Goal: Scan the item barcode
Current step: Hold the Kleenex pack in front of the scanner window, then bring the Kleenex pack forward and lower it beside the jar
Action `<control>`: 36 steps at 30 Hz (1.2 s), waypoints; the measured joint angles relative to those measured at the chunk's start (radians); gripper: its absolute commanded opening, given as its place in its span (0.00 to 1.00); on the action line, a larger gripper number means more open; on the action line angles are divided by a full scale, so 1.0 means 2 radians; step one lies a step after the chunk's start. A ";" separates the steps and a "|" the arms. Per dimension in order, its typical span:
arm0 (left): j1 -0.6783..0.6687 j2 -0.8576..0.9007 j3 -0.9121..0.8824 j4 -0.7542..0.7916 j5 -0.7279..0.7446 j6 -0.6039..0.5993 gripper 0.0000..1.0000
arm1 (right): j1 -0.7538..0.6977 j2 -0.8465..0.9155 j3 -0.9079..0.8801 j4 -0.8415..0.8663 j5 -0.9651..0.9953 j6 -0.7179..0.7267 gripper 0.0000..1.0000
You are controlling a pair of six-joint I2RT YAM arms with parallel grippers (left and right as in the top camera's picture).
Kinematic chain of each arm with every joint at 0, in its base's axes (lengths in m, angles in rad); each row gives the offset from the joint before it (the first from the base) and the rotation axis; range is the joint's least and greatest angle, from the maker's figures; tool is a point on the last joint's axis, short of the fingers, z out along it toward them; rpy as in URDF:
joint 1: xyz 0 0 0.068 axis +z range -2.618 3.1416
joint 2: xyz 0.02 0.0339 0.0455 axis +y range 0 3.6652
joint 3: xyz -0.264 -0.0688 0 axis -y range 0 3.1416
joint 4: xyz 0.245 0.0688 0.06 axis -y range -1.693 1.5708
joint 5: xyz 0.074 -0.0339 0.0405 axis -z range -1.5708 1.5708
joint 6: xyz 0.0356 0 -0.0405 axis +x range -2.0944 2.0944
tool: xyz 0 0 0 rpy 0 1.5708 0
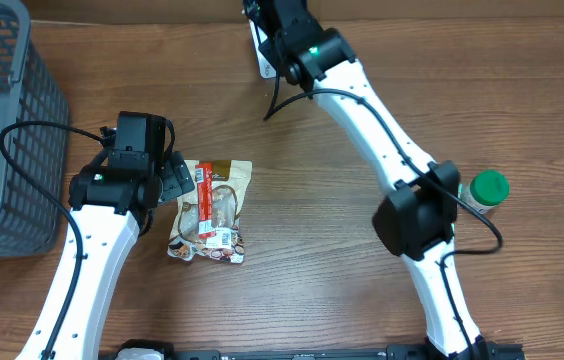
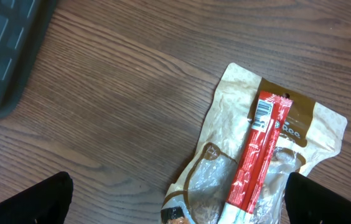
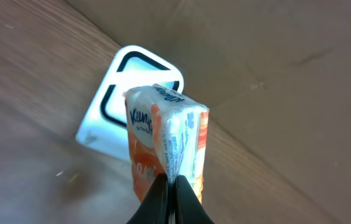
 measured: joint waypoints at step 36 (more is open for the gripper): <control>0.000 0.000 0.000 0.000 0.000 0.000 1.00 | 0.000 0.089 0.000 0.140 0.052 -0.191 0.04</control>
